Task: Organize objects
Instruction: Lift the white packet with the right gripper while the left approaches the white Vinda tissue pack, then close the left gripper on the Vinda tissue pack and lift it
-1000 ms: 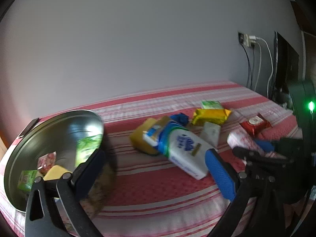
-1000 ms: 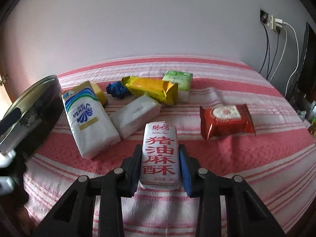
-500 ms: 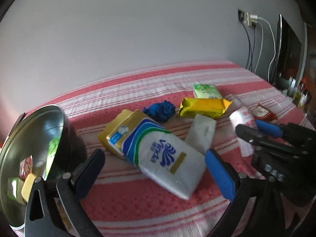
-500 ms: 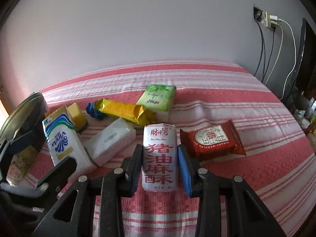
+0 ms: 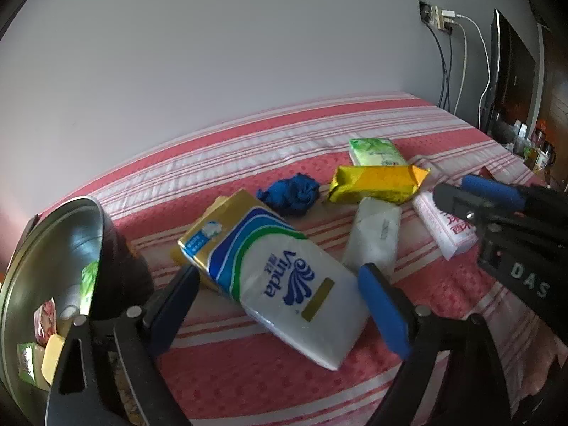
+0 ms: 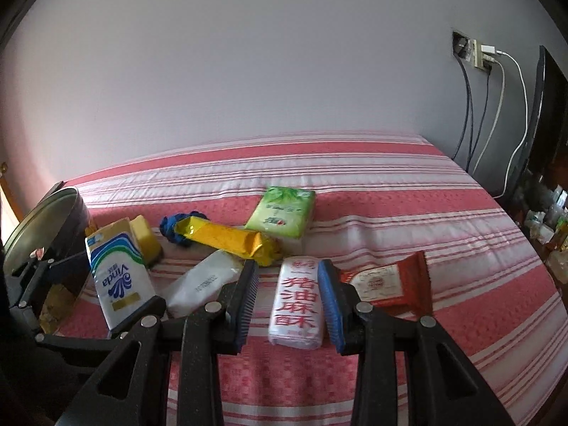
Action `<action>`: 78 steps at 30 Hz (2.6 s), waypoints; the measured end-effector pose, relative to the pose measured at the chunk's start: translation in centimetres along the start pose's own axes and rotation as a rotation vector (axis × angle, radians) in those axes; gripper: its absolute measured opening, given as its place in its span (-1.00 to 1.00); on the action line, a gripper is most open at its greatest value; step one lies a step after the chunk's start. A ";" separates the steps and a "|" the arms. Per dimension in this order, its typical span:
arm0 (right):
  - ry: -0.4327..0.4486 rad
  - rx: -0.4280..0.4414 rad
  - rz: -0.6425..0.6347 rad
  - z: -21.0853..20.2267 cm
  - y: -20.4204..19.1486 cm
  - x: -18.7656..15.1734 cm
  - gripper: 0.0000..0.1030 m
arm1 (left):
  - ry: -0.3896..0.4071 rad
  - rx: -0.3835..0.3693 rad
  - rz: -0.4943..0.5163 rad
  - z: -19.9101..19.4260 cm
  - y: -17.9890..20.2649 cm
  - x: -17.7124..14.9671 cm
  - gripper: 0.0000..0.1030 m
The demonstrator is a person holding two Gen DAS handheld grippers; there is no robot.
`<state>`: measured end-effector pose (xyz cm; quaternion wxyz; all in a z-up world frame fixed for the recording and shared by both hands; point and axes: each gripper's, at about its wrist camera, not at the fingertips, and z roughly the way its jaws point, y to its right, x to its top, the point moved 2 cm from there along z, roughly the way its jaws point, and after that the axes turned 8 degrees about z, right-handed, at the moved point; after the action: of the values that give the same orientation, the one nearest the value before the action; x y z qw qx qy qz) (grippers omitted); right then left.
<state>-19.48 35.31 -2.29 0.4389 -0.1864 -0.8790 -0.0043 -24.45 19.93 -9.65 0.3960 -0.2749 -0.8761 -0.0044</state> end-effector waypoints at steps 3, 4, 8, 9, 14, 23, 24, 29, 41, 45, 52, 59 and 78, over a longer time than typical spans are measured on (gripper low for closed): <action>-0.008 0.004 -0.001 0.3 0.0 -0.1 -0.27 | 0.000 0.000 0.003 -0.3 -0.6 -0.3 0.75; -0.004 -0.003 -0.002 0.3 0.2 -0.1 -0.27 | 0.002 0.004 0.011 -0.5 -0.6 -0.4 0.75; -0.011 0.000 0.021 -0.1 1.2 -0.3 -0.27 | 0.006 0.038 0.033 -0.6 -0.2 -0.3 0.77; 0.000 0.009 0.039 -0.4 1.8 -0.3 -0.27 | 0.005 0.045 0.041 -0.7 -0.1 -0.4 0.84; 0.000 0.023 0.081 -0.5 3.6 0.0 -0.27 | -0.023 0.036 0.084 0.0 0.8 -0.1 0.91; -0.070 0.025 0.024 0.7 2.5 -1.1 -0.25 | -0.068 -0.060 0.034 0.9 0.2 -0.4 0.41; -0.077 0.026 0.013 0.9 2.2 -1.0 -0.23 | -0.066 -0.062 0.033 0.9 0.1 -0.4 0.38; -0.094 0.030 -0.021 1.2 1.4 -0.8 -0.22 | -0.041 -0.057 0.026 0.2 0.0 -0.6 0.33; -0.063 0.068 -0.045 -0.4 0.4 -0.3 -0.22 | 0.065 -0.014 -0.011 -2.0 -0.9 -0.8 0.28; -0.099 0.015 -0.038 1.5 0.6 -0.6 -0.21 | 0.091 -0.011 -0.017 -2.4 -1.1 -0.8 0.28; -0.106 0.055 -0.060 0.7 -0.7 -0.6 -0.21 | 0.112 0.000 -0.017 -2.8 -1.1 -0.6 0.27; -0.109 -0.002 -0.039 1.1 0.3 -0.7 -0.21 | 0.122 -0.005 -0.012 -3.0 -1.0 -0.6 0.27; -0.195 -0.021 -0.037 2.1 0.5 -1.4 -0.28 | 0.153 -0.014 -0.034 -3.4 -1.3 -0.8 0.27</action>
<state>-20.17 35.71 -4.74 0.3491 -0.1744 -0.9207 -0.0031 -22.25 17.69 -7.63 0.4596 -0.2616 -0.8478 -0.0384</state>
